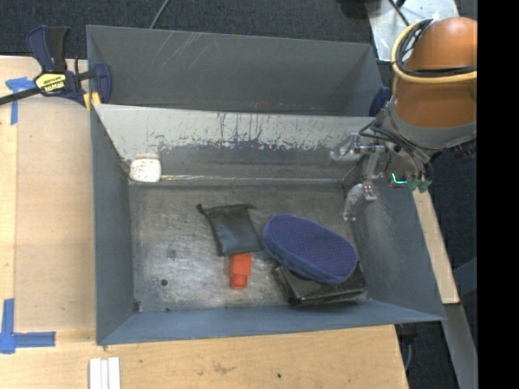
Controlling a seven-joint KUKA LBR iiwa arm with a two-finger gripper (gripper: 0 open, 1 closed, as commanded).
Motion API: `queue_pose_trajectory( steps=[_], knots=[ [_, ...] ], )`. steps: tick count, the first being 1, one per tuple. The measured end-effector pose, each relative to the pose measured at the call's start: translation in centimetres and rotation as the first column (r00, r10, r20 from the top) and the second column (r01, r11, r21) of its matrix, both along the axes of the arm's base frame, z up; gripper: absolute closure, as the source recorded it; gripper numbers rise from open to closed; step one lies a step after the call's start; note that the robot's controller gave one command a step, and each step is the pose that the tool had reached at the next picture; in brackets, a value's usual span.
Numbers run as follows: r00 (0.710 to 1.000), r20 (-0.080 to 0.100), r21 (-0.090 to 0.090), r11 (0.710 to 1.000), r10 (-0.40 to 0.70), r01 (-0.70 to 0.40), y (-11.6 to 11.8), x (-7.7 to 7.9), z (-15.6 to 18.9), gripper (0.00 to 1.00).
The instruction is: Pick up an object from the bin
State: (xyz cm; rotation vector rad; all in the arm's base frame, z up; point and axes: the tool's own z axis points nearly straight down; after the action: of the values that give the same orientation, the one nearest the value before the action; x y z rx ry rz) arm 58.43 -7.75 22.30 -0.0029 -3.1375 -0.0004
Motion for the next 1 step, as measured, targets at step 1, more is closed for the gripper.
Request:
queue_pose_trajectory(
  steps=[1],
  knots=[
    [0.988, 0.034, -0.004, 0.989, 0.151, -0.151, 5.03, -3.41, -10.42, 0.00]
  ],
)
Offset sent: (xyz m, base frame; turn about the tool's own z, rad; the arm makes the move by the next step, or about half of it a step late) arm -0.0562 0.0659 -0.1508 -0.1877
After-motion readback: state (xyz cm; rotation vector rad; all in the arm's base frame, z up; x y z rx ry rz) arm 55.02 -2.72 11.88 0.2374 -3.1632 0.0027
